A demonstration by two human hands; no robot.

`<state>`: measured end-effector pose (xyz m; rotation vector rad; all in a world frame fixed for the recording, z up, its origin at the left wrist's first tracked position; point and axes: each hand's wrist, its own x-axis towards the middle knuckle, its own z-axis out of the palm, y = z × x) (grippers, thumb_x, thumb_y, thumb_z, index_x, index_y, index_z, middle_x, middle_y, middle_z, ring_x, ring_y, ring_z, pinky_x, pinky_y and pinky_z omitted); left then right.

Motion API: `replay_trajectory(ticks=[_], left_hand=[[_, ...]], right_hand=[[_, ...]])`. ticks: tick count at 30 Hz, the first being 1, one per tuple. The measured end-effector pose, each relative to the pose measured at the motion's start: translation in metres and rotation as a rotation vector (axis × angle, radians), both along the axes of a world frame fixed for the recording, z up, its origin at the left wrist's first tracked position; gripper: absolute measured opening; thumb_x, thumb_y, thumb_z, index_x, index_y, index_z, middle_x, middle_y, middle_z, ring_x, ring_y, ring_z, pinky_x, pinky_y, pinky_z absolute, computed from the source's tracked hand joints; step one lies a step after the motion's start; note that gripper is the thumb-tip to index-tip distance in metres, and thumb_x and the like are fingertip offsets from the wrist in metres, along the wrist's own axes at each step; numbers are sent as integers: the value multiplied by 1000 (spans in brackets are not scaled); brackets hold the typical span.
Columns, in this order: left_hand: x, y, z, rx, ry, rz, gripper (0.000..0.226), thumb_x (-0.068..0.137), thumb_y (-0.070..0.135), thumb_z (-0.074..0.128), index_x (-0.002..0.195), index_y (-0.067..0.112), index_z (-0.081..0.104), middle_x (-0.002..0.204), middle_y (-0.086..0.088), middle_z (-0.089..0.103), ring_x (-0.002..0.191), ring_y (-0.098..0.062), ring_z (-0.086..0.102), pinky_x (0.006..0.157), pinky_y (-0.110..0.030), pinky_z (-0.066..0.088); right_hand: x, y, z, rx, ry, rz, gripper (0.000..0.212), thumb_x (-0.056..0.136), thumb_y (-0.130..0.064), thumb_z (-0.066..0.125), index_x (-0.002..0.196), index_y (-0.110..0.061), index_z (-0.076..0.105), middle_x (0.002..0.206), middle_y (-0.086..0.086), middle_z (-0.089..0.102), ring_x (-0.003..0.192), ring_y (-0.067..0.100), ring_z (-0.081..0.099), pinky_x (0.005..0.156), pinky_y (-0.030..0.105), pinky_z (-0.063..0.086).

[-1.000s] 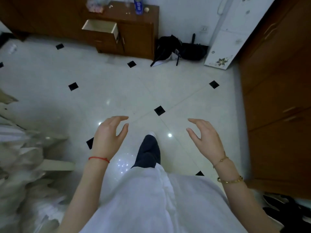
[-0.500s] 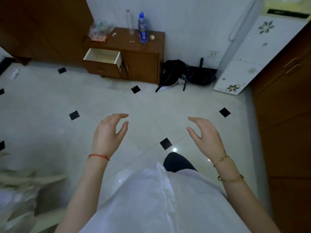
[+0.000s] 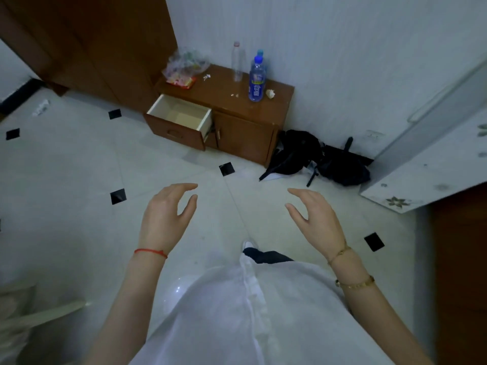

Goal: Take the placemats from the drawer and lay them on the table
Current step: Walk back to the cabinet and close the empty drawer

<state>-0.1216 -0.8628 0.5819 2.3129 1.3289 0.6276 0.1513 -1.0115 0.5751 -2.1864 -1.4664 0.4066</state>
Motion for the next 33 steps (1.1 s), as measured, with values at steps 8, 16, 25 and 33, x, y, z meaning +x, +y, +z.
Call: replay_trajectory(ticks=[8,16,25,33], left_hand=[[27,106,8,-25,-2,154,23,92,20,61,115,16,66,113,-1,68,104,-21,63,89,-33,50],[-3,224,-16,-37,8,218,24,91,21,62,114,19,66,111,2,69,100,-17,64,86,-24,47],[-78,419,1,33,40,102,22,92,21,61,114,17,66,109,-1,69,99,-19,64,86,-31,51],[-106,549,5,56,41,-27,23,91,16,62,114,14,66,107,-3,69,97,-20,64,88,-29,49]], right_hand=[[46,160,8,-11,16,207,36,94,-23,61,126,-8,60,117,8,65,111,23,57,99,21,37],[29,291,-15,-52,26,280,35,94,-26,60,126,-10,60,118,4,65,114,21,56,98,29,43],[-58,460,-16,-20,33,205,34,93,-21,62,124,-8,61,118,8,65,114,24,56,97,30,42],[-104,558,-13,-5,67,82,35,93,-24,61,125,-11,60,119,6,65,114,22,56,96,28,43]])
